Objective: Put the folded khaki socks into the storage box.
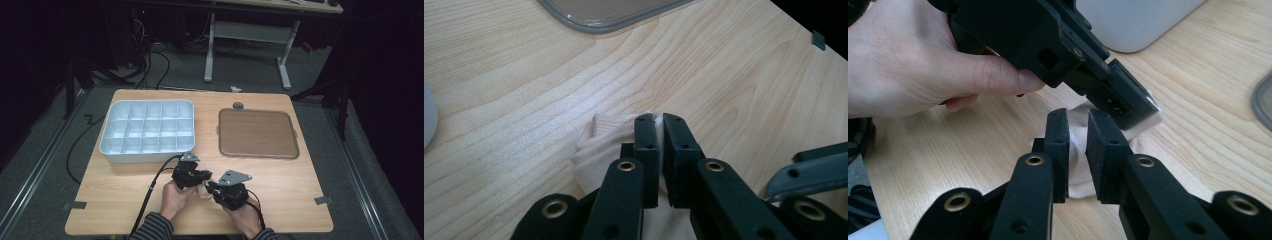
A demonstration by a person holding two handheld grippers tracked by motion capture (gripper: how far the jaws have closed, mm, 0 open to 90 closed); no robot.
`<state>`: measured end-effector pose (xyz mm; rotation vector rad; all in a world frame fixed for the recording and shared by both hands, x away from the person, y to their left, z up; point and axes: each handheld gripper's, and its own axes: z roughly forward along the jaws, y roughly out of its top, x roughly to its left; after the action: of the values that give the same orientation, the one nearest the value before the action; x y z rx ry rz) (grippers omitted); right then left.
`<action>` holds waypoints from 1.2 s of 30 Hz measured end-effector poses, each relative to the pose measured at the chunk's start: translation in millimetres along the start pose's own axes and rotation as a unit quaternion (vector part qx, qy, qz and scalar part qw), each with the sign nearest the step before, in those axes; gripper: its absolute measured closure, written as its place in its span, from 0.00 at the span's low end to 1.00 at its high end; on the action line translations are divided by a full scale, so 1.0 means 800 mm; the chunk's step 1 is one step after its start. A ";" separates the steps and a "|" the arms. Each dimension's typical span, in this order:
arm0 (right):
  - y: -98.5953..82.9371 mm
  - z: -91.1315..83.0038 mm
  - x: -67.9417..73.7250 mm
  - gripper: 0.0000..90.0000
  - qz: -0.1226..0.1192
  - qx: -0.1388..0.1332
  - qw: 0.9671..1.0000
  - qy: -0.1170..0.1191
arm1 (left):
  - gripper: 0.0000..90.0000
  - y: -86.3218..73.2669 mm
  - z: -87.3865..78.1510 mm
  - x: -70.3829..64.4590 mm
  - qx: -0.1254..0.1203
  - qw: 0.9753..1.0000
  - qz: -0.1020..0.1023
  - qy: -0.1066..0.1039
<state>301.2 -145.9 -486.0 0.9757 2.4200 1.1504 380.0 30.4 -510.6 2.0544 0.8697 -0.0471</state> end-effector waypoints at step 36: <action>-0.003 0.028 0.010 0.97 -0.026 0.013 1.000 -0.002 | 0.96 -0.009 0.008 0.003 -0.009 1.000 0.010 0.005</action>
<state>305.8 -128.2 -501.9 0.9166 2.4477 1.1021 379.4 30.0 -520.2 2.0485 0.8520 -0.0182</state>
